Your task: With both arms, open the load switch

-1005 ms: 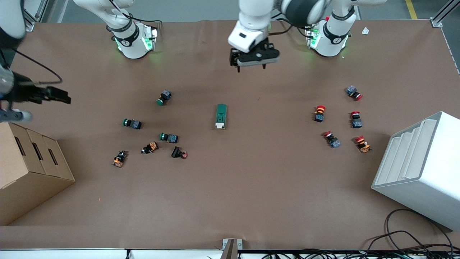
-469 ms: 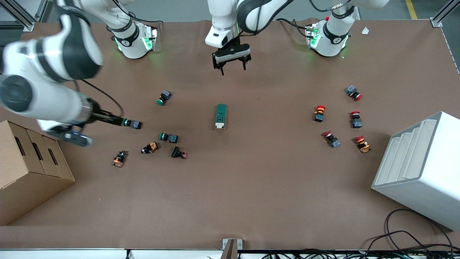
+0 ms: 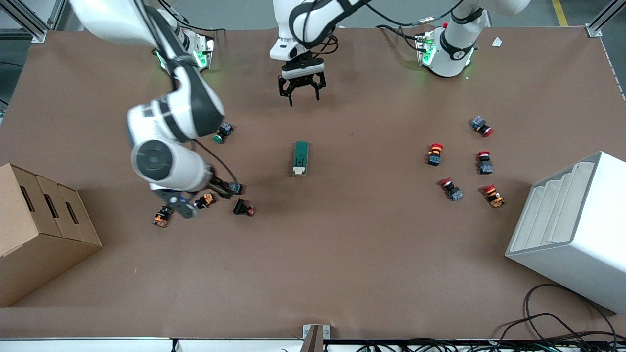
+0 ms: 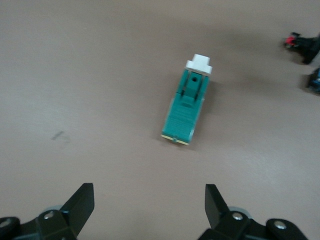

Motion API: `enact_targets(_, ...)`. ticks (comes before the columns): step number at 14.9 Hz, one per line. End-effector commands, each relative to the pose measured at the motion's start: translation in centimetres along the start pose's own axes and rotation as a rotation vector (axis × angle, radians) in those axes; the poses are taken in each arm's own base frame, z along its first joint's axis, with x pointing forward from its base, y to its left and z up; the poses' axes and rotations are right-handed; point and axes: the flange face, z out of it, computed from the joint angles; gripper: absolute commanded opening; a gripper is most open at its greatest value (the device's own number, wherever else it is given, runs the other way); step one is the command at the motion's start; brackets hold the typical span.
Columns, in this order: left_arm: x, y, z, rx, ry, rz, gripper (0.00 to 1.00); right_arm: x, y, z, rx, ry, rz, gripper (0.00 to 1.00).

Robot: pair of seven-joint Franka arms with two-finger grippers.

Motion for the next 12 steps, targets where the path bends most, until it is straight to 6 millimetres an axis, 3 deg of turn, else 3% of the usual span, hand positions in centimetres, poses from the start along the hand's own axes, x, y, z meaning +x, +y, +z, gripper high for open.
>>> enact_targets(1,-3.5,0.0,1.5,-0.046,0.093,0.043,0.98,-2.4,-3.2,3.4,0.026,-0.016,0.201,1.00)
enact_targets(3,-5.2,-0.5,4.0,-0.046,0.181,0.118,0.98,-5.7,-5.7,6.9,0.053,-0.022,0.354,1.00)
enact_targets(5,-6.5,-0.9,5.5,-0.059,0.239,0.175,0.98,-7.9,-7.3,9.1,0.092,-0.025,0.474,1.00)
enact_targets(7,-6.6,-1.1,7.5,-0.061,0.289,0.211,0.98,-10.2,-8.5,11.6,0.106,-0.021,0.584,1.00)
enact_targets(9,-7.1,-1.3,8.6,-0.081,0.320,0.222,0.98,-11.9,-8.9,13.2,0.091,-0.018,0.633,1.00)
enact_targets(12,-8.1,-1.9,11.2,-0.103,0.402,0.232,0.97,-13.8,-9.0,14.0,0.071,-0.020,0.682,1.00)
